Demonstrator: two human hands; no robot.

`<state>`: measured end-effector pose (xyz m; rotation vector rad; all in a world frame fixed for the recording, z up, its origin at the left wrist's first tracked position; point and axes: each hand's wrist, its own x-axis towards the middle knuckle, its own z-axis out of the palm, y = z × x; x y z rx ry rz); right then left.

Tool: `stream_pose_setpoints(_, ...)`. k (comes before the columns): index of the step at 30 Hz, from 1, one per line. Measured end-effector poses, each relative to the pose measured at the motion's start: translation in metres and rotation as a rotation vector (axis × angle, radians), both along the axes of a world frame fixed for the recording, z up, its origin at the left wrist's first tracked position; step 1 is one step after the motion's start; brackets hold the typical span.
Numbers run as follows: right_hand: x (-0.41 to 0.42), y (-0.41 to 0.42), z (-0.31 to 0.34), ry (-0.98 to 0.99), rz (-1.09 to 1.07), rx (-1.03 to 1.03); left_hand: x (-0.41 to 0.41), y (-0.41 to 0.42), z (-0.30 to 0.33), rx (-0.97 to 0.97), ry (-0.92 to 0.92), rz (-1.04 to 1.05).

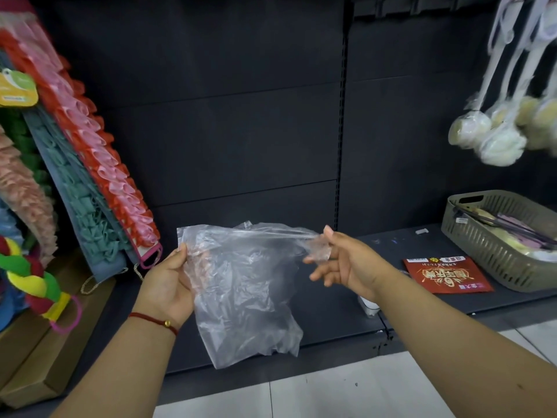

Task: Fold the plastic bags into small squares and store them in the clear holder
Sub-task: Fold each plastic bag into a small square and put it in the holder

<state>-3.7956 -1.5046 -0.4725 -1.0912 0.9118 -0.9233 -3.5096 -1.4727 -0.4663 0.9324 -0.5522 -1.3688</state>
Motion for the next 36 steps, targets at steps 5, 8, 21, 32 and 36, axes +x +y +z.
stream_pose_setpoints(5, 0.001, 0.0, -0.003, -0.019, -0.042, -0.159, -0.006, 0.001, -0.001, 0.031, 0.013, 0.01)
stream_pose_setpoints(8, 0.0, 0.0, 0.0, 0.02, -0.093, -0.229, -0.007, 0.0, -0.002, 0.055, 0.016, 0.006)
stream_pose_setpoints(21, -0.011, 0.003, 0.018, 0.129, -0.281, -0.482, -0.01, 0.003, 0.0, 0.162, -0.011, 0.041)
stream_pose_setpoints(32, -0.01, 0.008, 0.026, -0.282, -0.143, -0.153, -0.008, 0.001, -0.004, 0.333, -0.076, 0.106)
stream_pose_setpoints(36, -0.007, 0.002, 0.016, -0.257, -0.211, -0.129, -0.013, 0.002, -0.004, 0.327, -0.133, 0.136)
